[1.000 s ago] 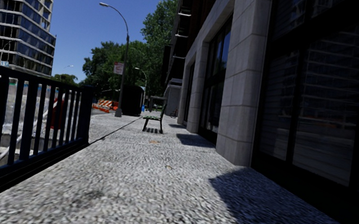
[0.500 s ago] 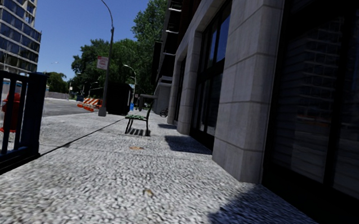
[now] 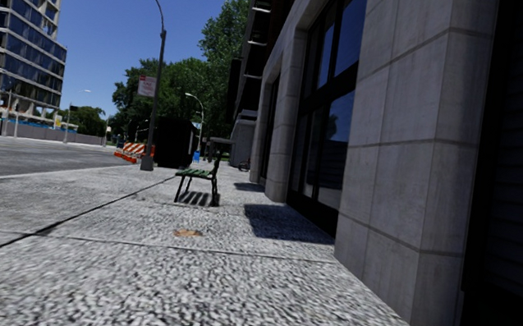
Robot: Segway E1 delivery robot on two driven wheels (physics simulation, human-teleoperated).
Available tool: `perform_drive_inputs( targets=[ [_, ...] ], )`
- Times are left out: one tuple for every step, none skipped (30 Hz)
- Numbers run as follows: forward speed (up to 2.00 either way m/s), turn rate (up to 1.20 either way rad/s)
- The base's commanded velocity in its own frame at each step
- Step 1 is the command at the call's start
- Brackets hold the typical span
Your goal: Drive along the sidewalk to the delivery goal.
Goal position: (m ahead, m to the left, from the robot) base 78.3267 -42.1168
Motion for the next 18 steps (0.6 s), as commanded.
perform_drive_inputs(
  targets=[
    [2.00,0.14],
    [2.00,0.11],
    [2.00,0.11],
    [2.00,0.14],
    [2.00,0.36],
    [2.00,0.72],
    [2.00,1.20],
    [2.00,1.20],
    [2.00,1.20],
    [2.00,1.20],
    [2.00,1.20],
    [2.00,1.20],
    [2.00,1.20],
    [2.00,1.20],
    [2.00,1.20],
    [2.00,1.20],
    [2.00,1.20],
    [2.00,1.20]
  ],
)
